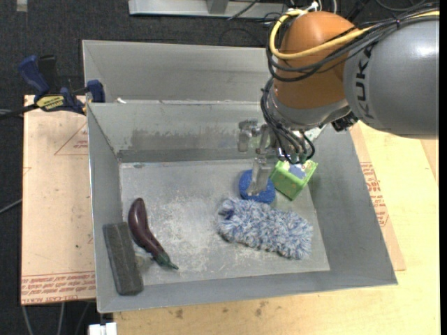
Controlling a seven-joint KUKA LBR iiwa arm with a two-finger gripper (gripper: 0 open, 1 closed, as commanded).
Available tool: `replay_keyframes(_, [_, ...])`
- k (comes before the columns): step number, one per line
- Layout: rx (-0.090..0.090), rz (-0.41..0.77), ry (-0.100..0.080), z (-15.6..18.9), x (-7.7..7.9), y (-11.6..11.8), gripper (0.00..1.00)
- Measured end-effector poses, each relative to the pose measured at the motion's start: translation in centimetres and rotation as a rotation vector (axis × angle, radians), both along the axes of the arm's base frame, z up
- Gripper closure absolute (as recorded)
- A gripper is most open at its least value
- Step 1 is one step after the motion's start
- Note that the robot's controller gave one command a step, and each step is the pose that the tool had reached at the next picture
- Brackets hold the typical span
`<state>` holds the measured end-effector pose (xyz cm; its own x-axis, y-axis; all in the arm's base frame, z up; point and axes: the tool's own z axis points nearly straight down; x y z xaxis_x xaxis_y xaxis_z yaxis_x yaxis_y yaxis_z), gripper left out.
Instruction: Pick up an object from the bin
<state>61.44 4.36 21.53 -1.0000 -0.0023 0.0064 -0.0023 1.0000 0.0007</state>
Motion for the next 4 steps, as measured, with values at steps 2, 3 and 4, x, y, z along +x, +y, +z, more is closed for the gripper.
replay_keyframes(2, [0.000, 0.013, -0.011, -6.6, -2.1, -3.6, 0.00])
replay_keyframes(3, [0.000, 0.045, -0.004, -7.6, -4.3, -9.6, 0.00])
replay_keyframes(4, [0.001, 0.169, -0.006, -6.7, -7.4, -10.4, 0.00])
